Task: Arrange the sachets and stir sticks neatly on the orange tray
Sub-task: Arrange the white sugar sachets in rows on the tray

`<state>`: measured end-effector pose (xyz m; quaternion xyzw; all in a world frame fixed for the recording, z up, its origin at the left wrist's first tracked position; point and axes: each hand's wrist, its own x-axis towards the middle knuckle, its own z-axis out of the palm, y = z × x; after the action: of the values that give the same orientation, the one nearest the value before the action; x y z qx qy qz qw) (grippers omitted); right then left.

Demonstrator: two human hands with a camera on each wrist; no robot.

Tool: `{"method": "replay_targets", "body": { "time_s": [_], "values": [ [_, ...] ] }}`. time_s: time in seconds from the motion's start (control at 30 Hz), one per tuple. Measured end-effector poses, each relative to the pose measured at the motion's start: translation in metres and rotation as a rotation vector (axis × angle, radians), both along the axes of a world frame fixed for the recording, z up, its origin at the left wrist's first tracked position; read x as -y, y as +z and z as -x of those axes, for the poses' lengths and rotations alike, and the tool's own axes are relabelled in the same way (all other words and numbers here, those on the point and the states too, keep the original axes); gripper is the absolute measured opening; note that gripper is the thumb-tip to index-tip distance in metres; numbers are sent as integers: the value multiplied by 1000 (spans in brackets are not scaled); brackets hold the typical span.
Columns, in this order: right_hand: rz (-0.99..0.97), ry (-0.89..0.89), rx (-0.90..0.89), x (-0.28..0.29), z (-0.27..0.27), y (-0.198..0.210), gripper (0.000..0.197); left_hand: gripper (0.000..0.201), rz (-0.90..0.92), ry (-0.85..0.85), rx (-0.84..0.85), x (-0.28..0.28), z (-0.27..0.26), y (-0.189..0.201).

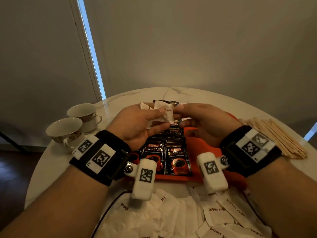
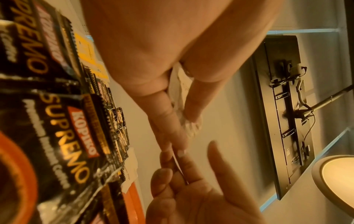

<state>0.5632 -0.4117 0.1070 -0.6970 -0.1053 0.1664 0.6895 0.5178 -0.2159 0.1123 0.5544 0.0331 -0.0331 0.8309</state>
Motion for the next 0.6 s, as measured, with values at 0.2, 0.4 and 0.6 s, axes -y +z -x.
{"method": "replay_targets", "body": {
  "time_s": [0.2, 0.4, 0.6],
  "values": [
    [-81, -22, 112, -10, 20, -7, 29, 14, -172, 1, 3, 2, 2, -2],
    [-174, -86, 135, -8, 18, -4, 4, 19, -353, -37, -7, 5, 4, -3],
    [-119, -140, 193, -11, 19, -5, 8, 19, -347, -78, -17, 6, 5, -1]
  ]
}}
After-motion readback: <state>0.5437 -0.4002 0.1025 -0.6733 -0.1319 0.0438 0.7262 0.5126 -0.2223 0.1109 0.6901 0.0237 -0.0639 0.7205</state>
